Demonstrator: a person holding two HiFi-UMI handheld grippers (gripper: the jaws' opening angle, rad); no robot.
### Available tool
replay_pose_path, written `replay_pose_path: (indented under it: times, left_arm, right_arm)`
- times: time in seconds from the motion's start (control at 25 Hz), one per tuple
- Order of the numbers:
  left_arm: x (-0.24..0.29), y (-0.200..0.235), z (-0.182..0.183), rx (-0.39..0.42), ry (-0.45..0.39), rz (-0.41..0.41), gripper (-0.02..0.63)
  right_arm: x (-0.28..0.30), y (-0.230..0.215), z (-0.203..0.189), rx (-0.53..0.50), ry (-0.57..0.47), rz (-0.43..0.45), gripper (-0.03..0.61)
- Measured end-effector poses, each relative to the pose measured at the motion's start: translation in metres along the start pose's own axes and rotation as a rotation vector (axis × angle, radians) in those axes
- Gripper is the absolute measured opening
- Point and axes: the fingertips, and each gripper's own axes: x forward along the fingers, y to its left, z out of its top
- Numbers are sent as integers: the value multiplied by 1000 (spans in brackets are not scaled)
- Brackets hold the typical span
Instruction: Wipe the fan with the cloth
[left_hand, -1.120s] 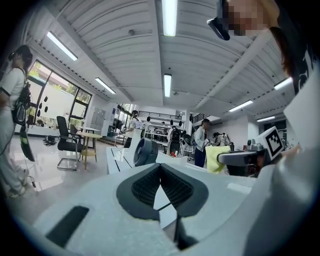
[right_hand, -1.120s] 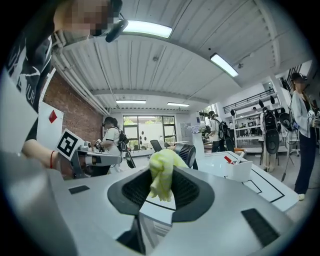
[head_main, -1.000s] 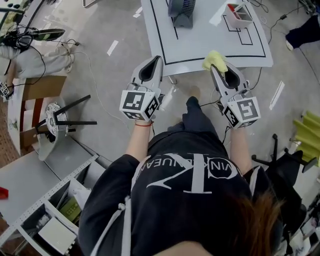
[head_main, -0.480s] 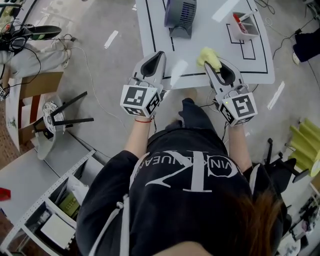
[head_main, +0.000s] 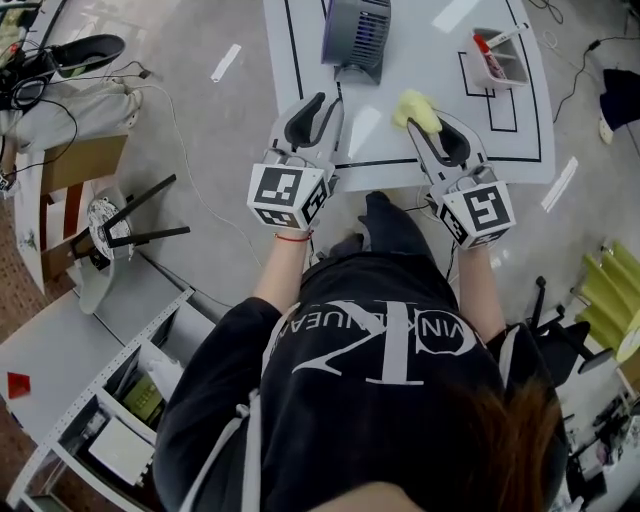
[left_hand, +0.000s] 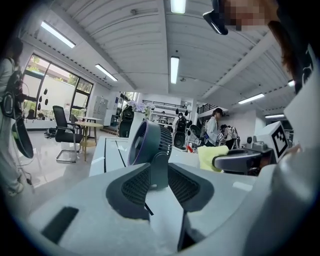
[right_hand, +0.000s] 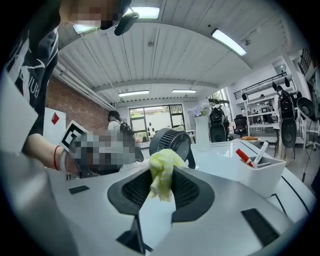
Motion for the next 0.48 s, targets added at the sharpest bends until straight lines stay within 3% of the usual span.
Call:
replay_pose_path:
  times: [0.24,0.48]
  left_arm:
    - [28,-1,-6,5,44,43,227]
    - [52,-2,-20,-48,108,92,341]
  right_arm:
    - [9,-20,-4,5,13,22,107]
    - [19,-32,-3,-1,19,54,107]
